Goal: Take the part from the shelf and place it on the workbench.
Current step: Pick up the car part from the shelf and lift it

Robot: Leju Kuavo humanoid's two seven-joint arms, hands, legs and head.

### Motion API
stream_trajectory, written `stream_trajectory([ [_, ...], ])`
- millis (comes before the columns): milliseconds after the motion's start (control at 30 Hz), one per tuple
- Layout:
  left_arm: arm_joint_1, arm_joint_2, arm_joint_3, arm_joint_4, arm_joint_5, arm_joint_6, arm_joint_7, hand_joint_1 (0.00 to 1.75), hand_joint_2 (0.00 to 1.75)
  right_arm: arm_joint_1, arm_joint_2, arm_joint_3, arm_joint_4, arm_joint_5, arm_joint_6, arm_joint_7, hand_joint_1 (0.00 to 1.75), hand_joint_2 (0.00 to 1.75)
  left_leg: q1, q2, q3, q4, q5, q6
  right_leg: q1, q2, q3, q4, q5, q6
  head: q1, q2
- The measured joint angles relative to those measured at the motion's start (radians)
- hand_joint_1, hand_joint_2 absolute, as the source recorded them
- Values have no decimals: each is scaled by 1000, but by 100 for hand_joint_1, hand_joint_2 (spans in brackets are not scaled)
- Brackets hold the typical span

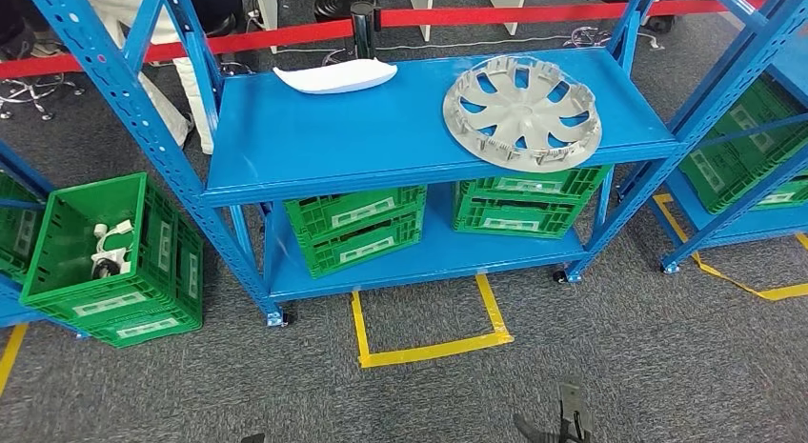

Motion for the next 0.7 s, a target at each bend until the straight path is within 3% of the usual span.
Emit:
stream_trajectory([
  [700,-22,1,-117,31,100,20,-15,0,0,22,-177,-53,-701,157,-167,30,0,175,0,4,1,0,0,0,0,1,0,0,1,2,-1,0],
])
